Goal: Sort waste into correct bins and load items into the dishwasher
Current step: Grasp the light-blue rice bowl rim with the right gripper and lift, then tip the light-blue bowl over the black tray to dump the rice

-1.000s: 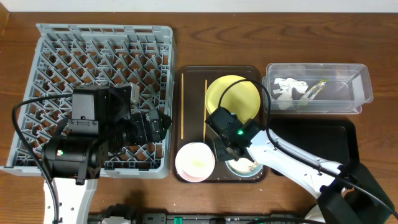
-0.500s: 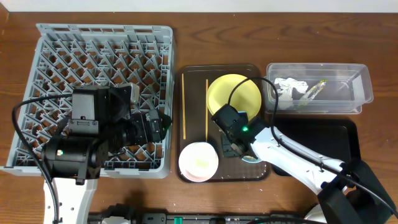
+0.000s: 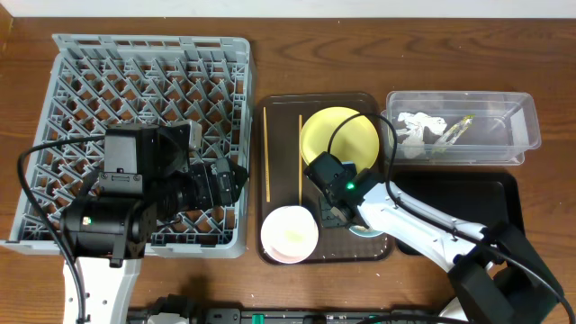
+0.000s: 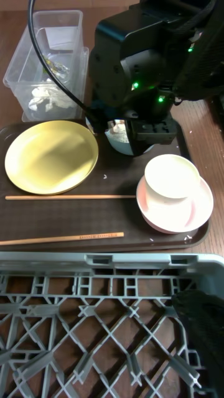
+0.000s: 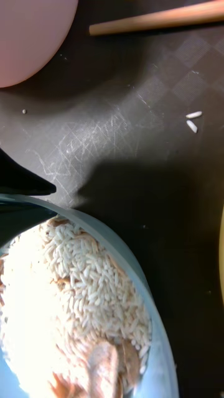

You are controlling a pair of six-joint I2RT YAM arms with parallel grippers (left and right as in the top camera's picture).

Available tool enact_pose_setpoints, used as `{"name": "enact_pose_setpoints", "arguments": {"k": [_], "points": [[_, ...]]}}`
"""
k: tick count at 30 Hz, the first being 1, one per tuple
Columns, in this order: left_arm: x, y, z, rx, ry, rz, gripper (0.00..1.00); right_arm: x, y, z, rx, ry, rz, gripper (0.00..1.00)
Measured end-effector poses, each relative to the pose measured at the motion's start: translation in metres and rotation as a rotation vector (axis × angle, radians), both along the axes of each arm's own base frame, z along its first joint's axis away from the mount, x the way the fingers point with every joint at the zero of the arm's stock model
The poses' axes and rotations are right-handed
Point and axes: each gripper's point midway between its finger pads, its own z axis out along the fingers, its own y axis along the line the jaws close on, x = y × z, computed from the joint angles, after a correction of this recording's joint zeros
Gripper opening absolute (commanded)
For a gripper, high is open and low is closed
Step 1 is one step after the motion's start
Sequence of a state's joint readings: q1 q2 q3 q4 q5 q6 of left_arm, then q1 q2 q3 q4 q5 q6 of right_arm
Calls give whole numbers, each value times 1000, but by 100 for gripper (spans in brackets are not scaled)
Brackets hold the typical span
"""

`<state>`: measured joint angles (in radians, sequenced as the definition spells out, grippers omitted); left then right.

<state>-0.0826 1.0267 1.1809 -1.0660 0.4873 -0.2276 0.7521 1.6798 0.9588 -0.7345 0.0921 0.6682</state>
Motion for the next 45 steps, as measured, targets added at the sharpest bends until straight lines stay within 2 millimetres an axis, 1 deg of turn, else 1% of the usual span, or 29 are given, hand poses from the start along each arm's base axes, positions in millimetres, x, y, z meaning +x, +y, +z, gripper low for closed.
{"name": "enact_pose_setpoints", "arguments": {"k": [5, 7, 10, 12, 13, 15, 17, 20, 22, 24, 26, 29, 32, 37, 41, 45], "points": [[0, 0, 0, 0, 0, 0, 98, 1, -2, 4, -3, -12, -1, 1], [0, 0, 0, 0, 0, 0, 98, 1, -1, 12, 13, -25, -2, 1], [0, 0, 0, 0, 1, 0, 98, 1, 5, 33, 88, -49, 5, 1], [0, 0, 0, 0, 1, 0, 98, 3, 8, 55, 160, -85, 10, 1], [0, 0, 0, 0, 0, 0, 98, 5, 9, 69, 202, -112, 8, 1], [0, 0, 0, 0, 0, 0, 98, 9, 1, 98, 270, -173, -14, 1], [0, 0, 0, 0, 0, 0, 98, 8, -13, 116, 295, -203, -33, 1], [0, 0, 0, 0, 0, 0, 98, 6, -39, 131, 297, -228, -80, 1], [0, 0, 0, 0, 0, 0, 98, 7, -55, 138, 298, -240, -97, 1], [0, 0, 0, 0, 0, 0, 98, 11, -69, 142, 320, -249, -99, 1], [0, 0, 0, 0, 1, 0, 98, 13, -80, 138, 352, -232, -100, 1], [0, 0, 0, 0, 0, 0, 98, 12, -99, 120, 431, -188, -128, 1], [0, 0, 0, 0, 1, 0, 98, 3, -112, 107, 562, -141, -146, 1], [0, 0, 0, 0, 0, 0, 98, -8, -120, 117, 787, -169, -117, 1], [0, 0, 0, 0, 0, 0, 98, -6, -136, 120, 871, -263, -131, 1], [0, 0, 0, 0, 0, 0, 98, -6, -141, 126, 966, -357, -113, 1]]}}
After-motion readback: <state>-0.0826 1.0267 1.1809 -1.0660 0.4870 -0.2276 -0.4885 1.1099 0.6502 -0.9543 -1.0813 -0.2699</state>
